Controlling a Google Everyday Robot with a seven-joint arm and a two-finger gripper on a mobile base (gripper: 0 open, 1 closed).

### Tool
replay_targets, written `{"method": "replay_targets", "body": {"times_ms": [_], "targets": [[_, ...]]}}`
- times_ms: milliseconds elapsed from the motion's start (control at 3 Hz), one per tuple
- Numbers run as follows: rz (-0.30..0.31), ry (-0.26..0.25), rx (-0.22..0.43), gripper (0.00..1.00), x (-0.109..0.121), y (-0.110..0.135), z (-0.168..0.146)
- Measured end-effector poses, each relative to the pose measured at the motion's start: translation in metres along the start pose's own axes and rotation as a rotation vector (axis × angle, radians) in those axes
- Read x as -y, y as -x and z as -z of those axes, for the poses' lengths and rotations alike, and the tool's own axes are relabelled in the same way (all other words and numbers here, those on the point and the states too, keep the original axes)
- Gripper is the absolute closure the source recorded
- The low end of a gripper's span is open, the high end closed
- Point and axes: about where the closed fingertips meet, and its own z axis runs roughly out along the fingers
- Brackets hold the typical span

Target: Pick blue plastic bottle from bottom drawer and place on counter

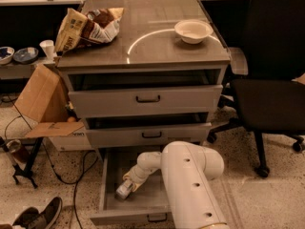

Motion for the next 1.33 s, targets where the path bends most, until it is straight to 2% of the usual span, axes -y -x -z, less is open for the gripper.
{"method": "replay_targets", "body": {"times_ms": [333,667,1000,1333], "targets": [[0.003,0.003,0.018,1.00,0.004,0.005,0.007],[0.012,-0.023,0.056,1.00,0.004,0.013,0.040],[0.008,-0.047,0.070,1.00,-0.016,0.015,0.119],[-0.003,-0.022,0.055,1.00,-0.032,0.018,0.185]]}}
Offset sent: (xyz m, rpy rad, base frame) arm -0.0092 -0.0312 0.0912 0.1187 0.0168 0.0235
